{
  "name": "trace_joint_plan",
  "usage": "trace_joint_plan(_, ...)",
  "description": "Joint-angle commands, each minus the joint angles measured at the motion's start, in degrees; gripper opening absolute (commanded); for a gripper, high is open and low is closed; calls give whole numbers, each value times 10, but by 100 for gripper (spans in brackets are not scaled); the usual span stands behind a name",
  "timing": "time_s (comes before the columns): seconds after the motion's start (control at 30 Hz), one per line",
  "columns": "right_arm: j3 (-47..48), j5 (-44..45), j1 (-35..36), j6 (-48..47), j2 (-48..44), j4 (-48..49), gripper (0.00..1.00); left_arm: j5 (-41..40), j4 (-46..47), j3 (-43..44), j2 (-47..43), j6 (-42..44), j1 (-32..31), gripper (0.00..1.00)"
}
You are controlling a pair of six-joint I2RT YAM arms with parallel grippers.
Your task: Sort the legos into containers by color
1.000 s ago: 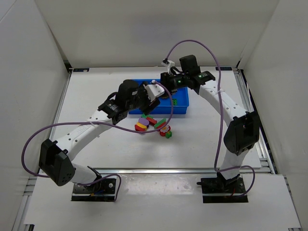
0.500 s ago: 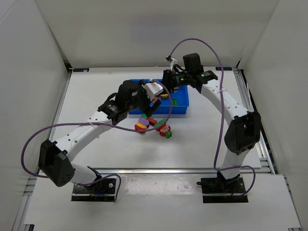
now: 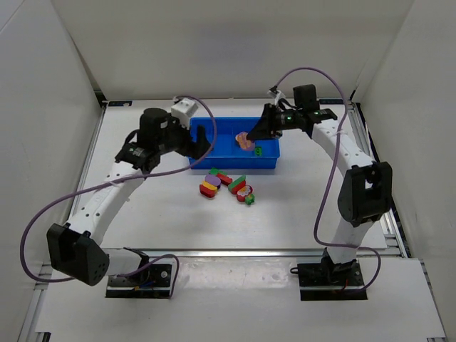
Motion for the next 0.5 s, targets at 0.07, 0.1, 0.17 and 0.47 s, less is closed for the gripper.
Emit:
trace_joint_plan(0.07, -26, -87, -57, 94, -37, 95, 9, 264, -36, 14, -12, -162, 110, 98)
trace_joint_plan(0.1, -29, -99, -59, 108, -37, 109, 10, 315, -27, 13, 0, -205, 127, 98)
trace_joint_plan(0.17, -27, -129, -60, 139, -33, 138, 10, 453, 41, 0, 46, -278, 170, 96)
trace_joint_plan(0.47, -17, -169, -25, 243, -26, 242, 11, 576, 325, 10, 181, -561, 176, 95)
